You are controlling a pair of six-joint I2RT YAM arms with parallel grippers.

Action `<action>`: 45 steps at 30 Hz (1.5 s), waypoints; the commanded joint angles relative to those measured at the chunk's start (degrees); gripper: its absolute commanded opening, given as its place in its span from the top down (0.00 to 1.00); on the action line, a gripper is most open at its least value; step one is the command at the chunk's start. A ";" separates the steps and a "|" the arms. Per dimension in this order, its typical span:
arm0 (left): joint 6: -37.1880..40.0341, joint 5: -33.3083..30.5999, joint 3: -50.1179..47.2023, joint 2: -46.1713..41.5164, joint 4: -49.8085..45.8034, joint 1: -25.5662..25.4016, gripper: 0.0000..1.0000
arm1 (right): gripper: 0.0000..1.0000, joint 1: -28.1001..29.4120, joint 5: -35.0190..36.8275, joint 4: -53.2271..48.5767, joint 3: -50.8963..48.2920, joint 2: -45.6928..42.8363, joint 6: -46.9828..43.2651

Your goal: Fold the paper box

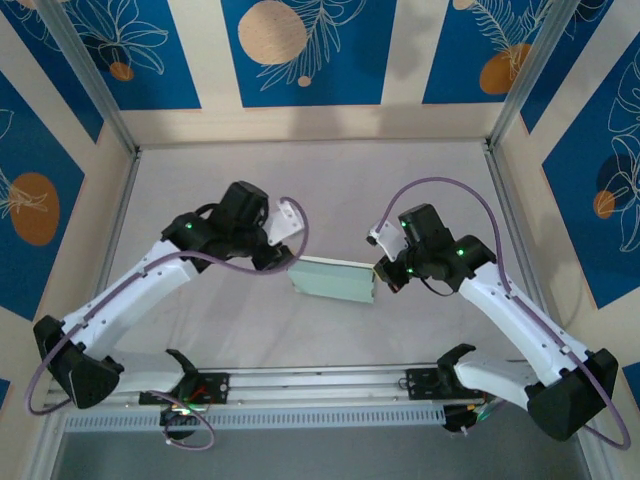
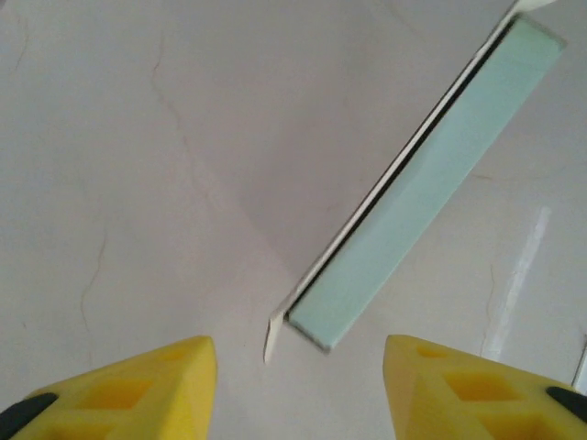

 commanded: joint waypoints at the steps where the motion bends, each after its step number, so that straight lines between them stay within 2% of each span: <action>1: -3.75 7.45 -7.49 -1.92 3.81 3.01 0.45 | 1.00 0.40 -0.15 1.36 -0.43 -0.35 -0.76; 2: -3.75 7.95 -10.13 -3.06 6.63 3.70 0.41 | 1.00 0.39 -0.24 1.38 -0.29 -0.03 -0.58; 5: -4.11 10.67 -16.25 -5.27 15.55 6.02 0.39 | 1.00 0.44 -1.57 0.72 0.52 0.80 0.00; 10: -11.86 14.23 -20.44 -5.16 30.25 12.04 0.38 | 1.00 0.44 -2.40 -0.26 1.57 1.85 -0.19; 13: -9.97 17.48 -20.13 -4.59 31.55 13.90 0.37 | 1.00 0.44 -2.70 -0.36 1.20 2.00 -0.80; 17: -0.74 21.00 -20.88 -5.01 33.73 15.24 0.38 | 1.00 0.35 -3.00 0.39 0.79 2.70 -1.86; 20: 4.42 26.53 -19.61 -2.28 34.79 17.47 0.38 | 1.00 -0.05 -2.00 0.27 1.74 4.83 -2.97; 25: 6.98 28.84 -14.83 3.67 31.50 19.25 0.38 | 1.00 -1.10 -1.58 4.00 1.31 7.76 -5.54; 29: 5.61 30.23 -15.25 5.57 35.55 20.03 0.38 | 1.00 -2.37 -0.05 6.26 2.35 10.70 -8.32; 31: 7.00 30.82 -14.16 7.04 34.69 20.43 0.38 | 1.00 -2.29 0.86 6.65 3.55 12.27 -10.70; 34: 10.11 32.98 -11.39 9.63 30.47 20.89 0.40 | 1.00 -2.20 3.02 6.63 5.48 14.93 -14.50; 37: 8.63 35.26 -9.67 11.69 29.91 21.42 0.44 | 1.00 -2.20 4.77 6.66 7.38 17.29 -17.75; 39: 6.88 37.01 -9.19 11.93 30.68 21.49 0.45 | 1.00 -2.27 5.36 7.38 8.03 18.02 -19.35; 45: 7.38 35.52 -8.50 8.85 28.62 21.84 0.44 | 1.00 -2.10 6.79 12.78 7.65 17.47 -24.26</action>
